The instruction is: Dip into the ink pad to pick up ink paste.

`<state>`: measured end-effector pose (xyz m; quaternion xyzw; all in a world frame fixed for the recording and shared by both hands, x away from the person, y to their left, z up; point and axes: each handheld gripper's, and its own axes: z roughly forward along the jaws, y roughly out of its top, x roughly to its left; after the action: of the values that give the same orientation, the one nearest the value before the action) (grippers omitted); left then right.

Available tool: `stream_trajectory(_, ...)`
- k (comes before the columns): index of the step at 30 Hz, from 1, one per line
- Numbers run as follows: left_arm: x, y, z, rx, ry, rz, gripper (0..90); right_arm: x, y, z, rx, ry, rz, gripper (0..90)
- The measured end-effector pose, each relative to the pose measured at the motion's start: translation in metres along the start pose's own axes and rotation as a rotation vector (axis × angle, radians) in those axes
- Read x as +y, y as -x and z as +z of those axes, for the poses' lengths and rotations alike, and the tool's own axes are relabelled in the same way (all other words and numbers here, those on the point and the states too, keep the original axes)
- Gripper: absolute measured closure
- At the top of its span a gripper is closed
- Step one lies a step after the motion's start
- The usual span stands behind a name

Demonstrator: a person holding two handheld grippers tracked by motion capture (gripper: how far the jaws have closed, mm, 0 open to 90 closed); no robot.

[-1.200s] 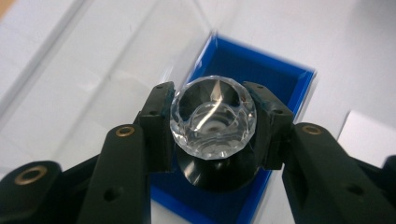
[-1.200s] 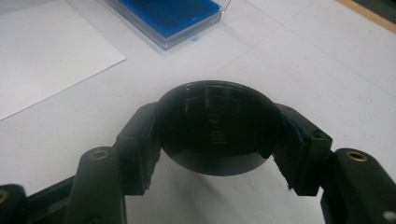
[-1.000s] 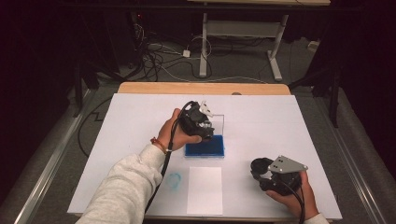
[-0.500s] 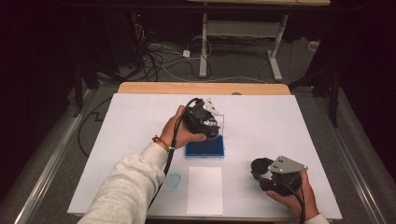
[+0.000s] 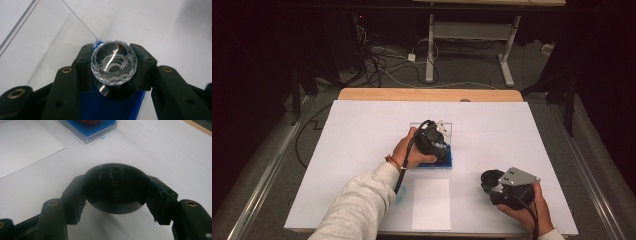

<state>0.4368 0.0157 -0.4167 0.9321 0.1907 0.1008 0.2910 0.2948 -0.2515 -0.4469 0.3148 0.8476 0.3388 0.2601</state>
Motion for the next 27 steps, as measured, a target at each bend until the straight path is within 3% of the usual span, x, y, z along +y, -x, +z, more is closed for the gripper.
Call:
stream_trajectory(11, -0.005, -0.003, 0.000, -0.028, 0.005, -0.012, 55.1, 0.000, -0.001, 0.001, 0.001, -0.005, -0.004, 38.4)
stream_trajectory(16, -0.009, 0.001, -0.002, -0.015, -0.001, 0.013, 55.1, 0.000, -0.002, 0.001, -0.001, -0.005, -0.007, 38.4)
stream_trajectory(22, -0.013, -0.003, -0.001, -0.034, 0.038, -0.022, 55.1, 0.000, -0.002, 0.001, -0.004, -0.005, 0.000, 38.5)
stream_trajectory(27, -0.010, 0.002, -0.003, -0.014, 0.003, 0.005, 55.0, 0.000, -0.001, 0.001, 0.001, -0.001, 0.002, 38.4)
